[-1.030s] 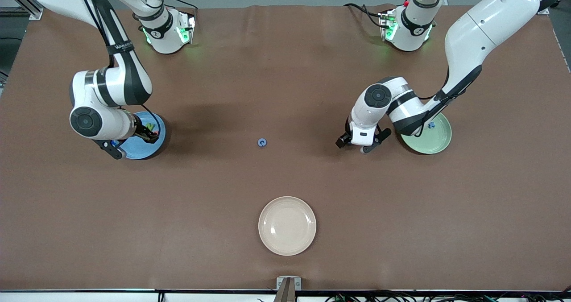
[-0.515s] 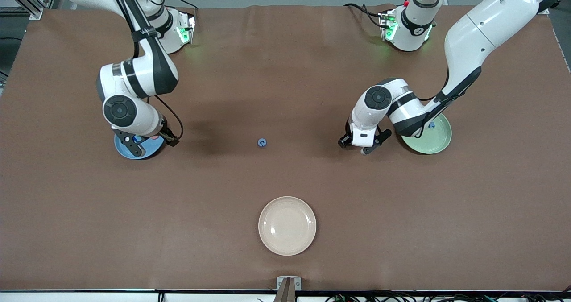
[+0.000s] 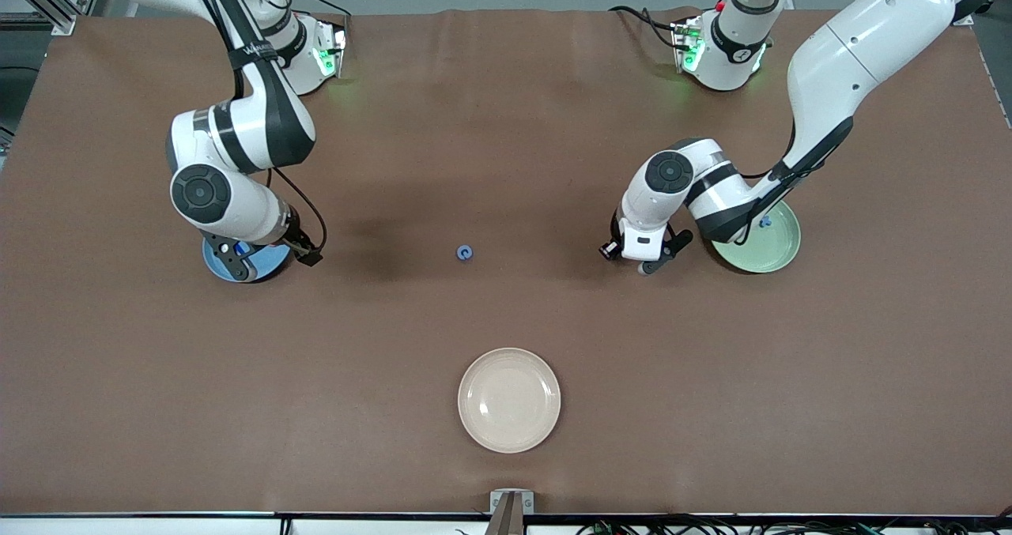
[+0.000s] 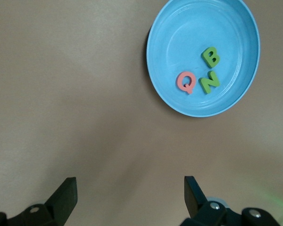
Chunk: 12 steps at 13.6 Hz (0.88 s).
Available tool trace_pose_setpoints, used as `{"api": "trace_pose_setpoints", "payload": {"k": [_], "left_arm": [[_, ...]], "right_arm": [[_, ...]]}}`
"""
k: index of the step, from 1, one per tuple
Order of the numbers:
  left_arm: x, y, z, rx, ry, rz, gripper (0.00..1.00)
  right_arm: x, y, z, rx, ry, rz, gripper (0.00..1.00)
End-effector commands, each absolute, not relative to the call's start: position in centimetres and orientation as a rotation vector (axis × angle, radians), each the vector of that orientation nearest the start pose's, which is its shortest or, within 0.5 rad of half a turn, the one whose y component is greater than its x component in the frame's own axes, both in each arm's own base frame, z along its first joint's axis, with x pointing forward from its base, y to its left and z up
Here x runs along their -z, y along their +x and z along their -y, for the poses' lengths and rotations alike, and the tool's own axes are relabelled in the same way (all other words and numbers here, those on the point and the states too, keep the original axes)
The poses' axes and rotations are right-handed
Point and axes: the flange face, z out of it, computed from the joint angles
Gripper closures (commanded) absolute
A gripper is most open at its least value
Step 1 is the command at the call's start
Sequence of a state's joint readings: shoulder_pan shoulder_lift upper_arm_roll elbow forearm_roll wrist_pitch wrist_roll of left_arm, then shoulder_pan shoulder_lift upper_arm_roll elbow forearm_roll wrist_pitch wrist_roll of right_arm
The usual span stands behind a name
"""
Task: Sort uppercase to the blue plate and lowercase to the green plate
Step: 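Grasp the blue m with the left gripper while the right gripper withdraws, then carry the m to the green plate while the right gripper reaches the C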
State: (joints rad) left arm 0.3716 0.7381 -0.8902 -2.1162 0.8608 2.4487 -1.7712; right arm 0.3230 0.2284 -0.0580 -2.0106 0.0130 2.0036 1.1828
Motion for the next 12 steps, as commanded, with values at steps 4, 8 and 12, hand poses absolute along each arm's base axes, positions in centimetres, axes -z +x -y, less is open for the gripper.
{"api": "trace_pose_setpoints", "payload": {"k": [4,8,12], "left_arm": [[-22.6,49.7,27.7,0.030,-3.033,1.118,0.87],[-25.3,49.0,24.7,-0.008,-3.019,0.911,0.90],[-27.2,47.9,18.2,-0.067,-3.044,0.632,0.90]], "right_arm": [[-33.4,54.8,-17.8,-0.185,-2.869,-1.498,0.00],[-33.5,54.7,-18.1,-0.176,-2.858,-1.513,0.00],[-33.5,54.4,-20.0,-0.143,-2.831,-1.540,0.00]]}}
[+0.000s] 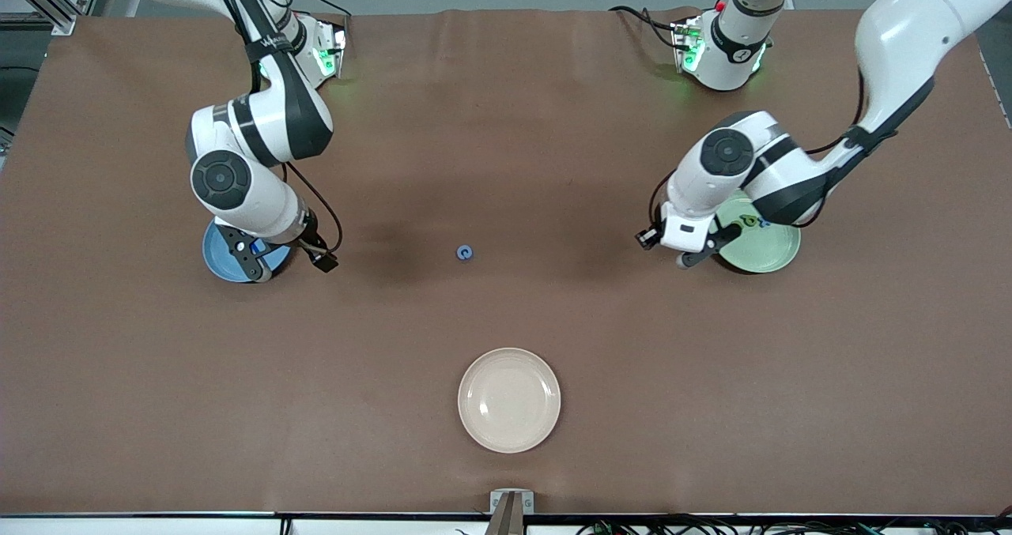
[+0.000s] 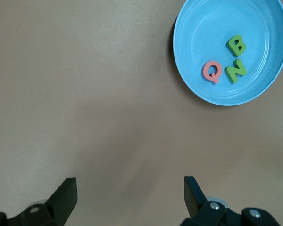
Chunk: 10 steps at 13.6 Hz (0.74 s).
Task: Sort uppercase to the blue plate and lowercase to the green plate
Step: 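Carry the m to the green plate while the right gripper reaches the C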
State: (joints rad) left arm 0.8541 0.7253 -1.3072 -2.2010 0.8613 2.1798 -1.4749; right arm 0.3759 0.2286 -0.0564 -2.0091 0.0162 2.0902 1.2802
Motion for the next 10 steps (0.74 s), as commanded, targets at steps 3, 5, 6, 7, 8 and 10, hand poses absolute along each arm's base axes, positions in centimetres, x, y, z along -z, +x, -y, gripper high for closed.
{"api": "trace_pose_setpoints", "payload": {"k": [3,5,6,7,8,10], "left_arm": [[-26.4,47.0,12.2,-0.140,-3.066,0.387,0.89],[-26.2,47.2,9.1,-0.151,-3.084,0.256,0.89],[-26.1,47.5,7.8,-0.147,-3.087,0.203,0.89],[-25.9,47.7,6.5,-0.130,-3.079,0.155,0.89],[-25.5,48.0,5.3,-0.123,-3.072,0.128,0.89],[-24.1,48.2,3.2,-0.126,-3.060,0.067,0.89]], "right_arm": [[-33.2,54.4,-21.7,-0.095,-2.784,-1.577,0.00],[-32.8,54.4,-22.0,-0.096,-2.787,-1.576,0.00],[-32.7,54.5,-22.0,-0.086,-2.780,-1.575,0.00],[-32.7,54.6,-22.2,-0.069,-2.767,-1.576,0.00],[-32.5,54.5,-22.8,-0.061,-2.747,-1.603,0.00],[-32.1,54.7,-23.9,-0.043,-2.718,-1.632,0.00]]}}
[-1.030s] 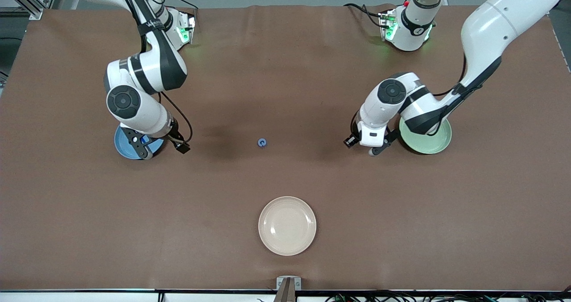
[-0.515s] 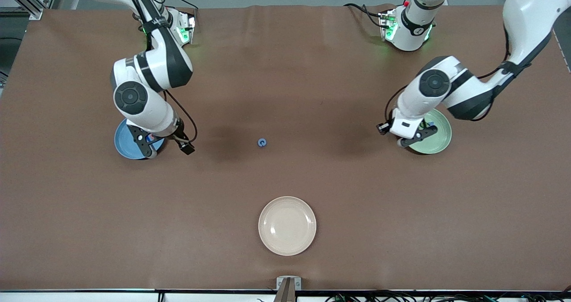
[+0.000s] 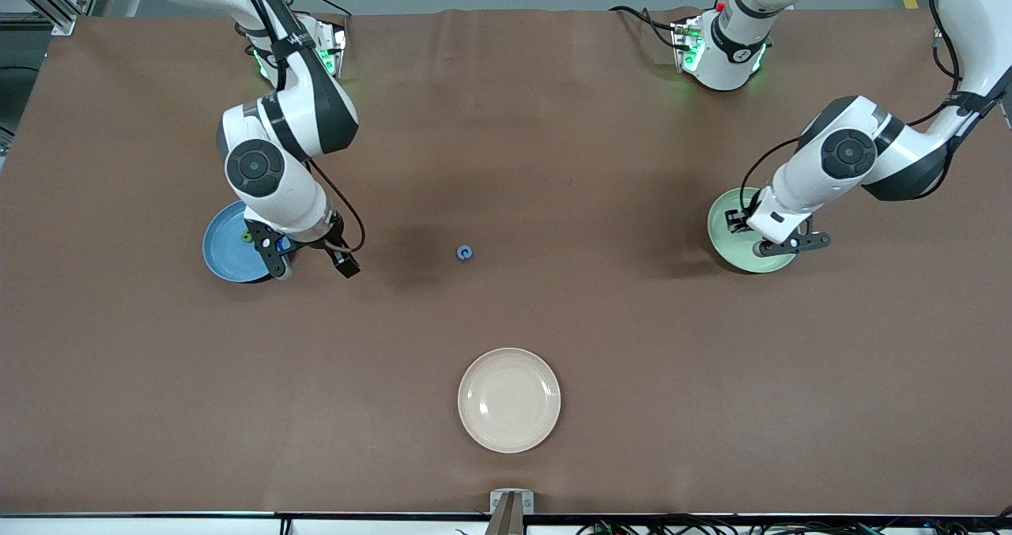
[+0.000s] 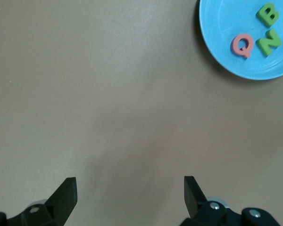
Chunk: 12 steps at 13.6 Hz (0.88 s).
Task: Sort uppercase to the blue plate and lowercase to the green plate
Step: 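Carry the m to the green plate while the right gripper reaches the C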
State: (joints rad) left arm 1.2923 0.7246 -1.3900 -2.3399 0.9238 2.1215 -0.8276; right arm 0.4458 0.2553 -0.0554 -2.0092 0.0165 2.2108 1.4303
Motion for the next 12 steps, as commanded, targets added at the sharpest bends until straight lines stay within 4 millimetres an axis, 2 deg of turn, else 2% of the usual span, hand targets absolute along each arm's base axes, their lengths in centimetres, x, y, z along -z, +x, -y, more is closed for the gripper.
{"api": "trace_pose_setpoints", "payload": {"k": [1,7,10,11,12], "left_arm": [[-23.6,48.4,2.4,-0.109,-3.069,0.046,0.89],[-21.7,49.2,-0.3,-0.054,-3.081,0.005,0.88],[-21.3,49.3,-0.7,-0.035,-3.085,0.003,0.86],[-21.3,49.3,-0.7,-0.035,-3.085,0.003,0.78],[-21.3,49.3,-0.7,-0.037,-3.086,0.002,0.61]], "right_arm": [[-32.0,54.7,-24.2,-0.041,-2.713,-1.637,0.00],[-31.3,54.4,-25.5,-0.047,-2.732,-1.623,0.00],[-30.9,55.0,-26.9,-0.012,-2.651,-1.703,0.00],[-30.8,55.2,-27.4,-0.003,-2.628,-1.725,0.00],[-30.6,55.5,-28.1,0.001,-2.619,-1.733,0.00]]}}
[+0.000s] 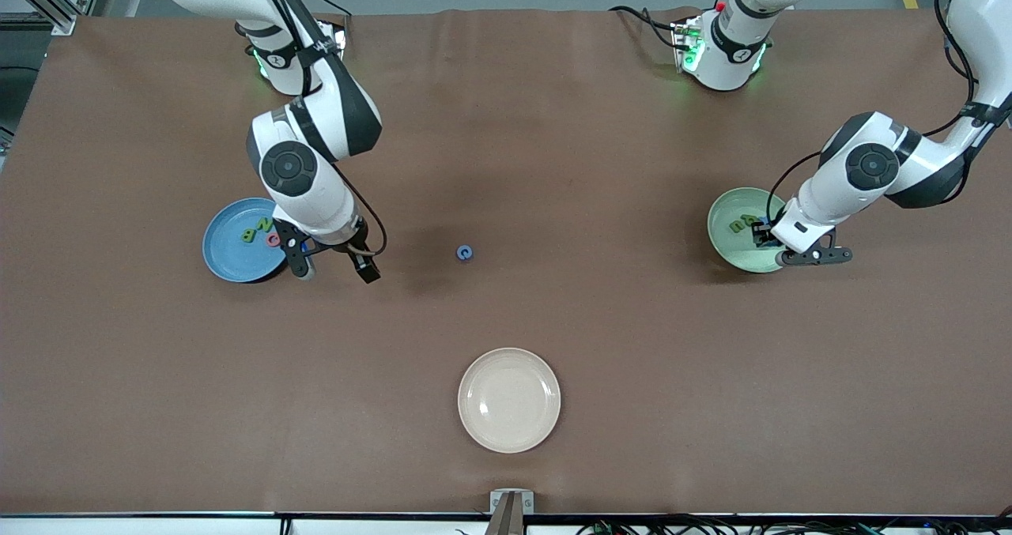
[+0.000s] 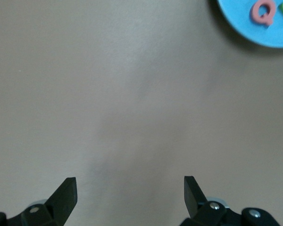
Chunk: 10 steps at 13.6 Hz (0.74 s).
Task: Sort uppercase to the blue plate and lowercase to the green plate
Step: 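Carry the m to the green plate while the right gripper reaches the C, then release the m on the green plate while the right gripper lowers to the C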
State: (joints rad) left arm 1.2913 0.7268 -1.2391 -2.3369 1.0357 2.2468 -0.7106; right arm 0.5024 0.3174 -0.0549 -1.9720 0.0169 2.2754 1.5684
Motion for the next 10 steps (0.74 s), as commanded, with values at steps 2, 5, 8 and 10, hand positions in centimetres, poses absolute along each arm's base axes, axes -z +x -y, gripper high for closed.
{"api": "trace_pose_setpoints", "payload": {"k": [2,5,8,10], "left_arm": [[-21.2,49.3,-0.8,-0.038,-3.085,-0.026,0.02],[-21.3,49.4,-1.0,-0.039,-3.083,-0.026,0.00],[-21.5,49.8,-1.2,-0.028,-3.083,-0.009,0.00],[-21.6,49.8,-1.2,-0.028,-3.082,-0.012,0.00]], "right_arm": [[-29.8,55.5,-29.0,-0.003,-2.618,-1.749,0.00],[-28.2,55.1,-30.2,-0.005,-2.639,-1.728,0.00],[-28.2,55.3,-32.2,0.021,-2.577,-1.773,0.00],[-28.0,55.8,-32.9,0.024,-2.568,-1.779,0.00]]}}
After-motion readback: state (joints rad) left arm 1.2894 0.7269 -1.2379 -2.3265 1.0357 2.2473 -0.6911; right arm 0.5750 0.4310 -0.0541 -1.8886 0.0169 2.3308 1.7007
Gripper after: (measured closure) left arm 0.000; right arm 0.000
